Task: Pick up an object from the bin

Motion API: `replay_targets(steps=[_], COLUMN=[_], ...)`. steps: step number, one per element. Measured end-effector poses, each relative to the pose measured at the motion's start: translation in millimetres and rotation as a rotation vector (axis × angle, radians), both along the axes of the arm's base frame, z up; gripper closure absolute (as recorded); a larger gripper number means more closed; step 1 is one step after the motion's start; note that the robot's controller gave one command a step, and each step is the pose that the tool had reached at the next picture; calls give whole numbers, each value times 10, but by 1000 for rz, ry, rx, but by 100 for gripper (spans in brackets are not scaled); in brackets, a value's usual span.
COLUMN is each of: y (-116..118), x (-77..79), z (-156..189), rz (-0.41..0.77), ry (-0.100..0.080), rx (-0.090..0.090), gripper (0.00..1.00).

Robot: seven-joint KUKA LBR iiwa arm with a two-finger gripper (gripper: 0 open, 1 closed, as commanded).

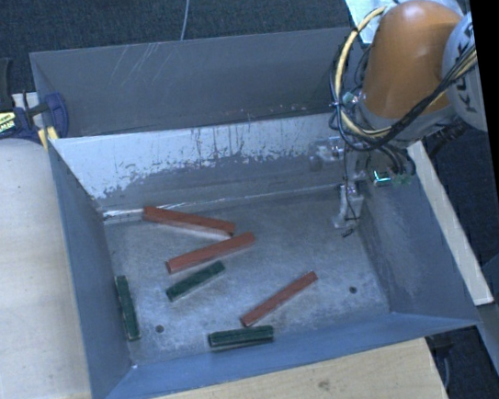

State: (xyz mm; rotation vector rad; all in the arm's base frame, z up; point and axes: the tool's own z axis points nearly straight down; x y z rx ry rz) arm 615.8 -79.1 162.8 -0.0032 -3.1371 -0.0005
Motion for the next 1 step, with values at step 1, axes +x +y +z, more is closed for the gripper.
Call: replay_targets(steps=[1], y=[3], x=[19], z=[52], rz=[2], ry=[-9], rx=[-1], gripper=[0])
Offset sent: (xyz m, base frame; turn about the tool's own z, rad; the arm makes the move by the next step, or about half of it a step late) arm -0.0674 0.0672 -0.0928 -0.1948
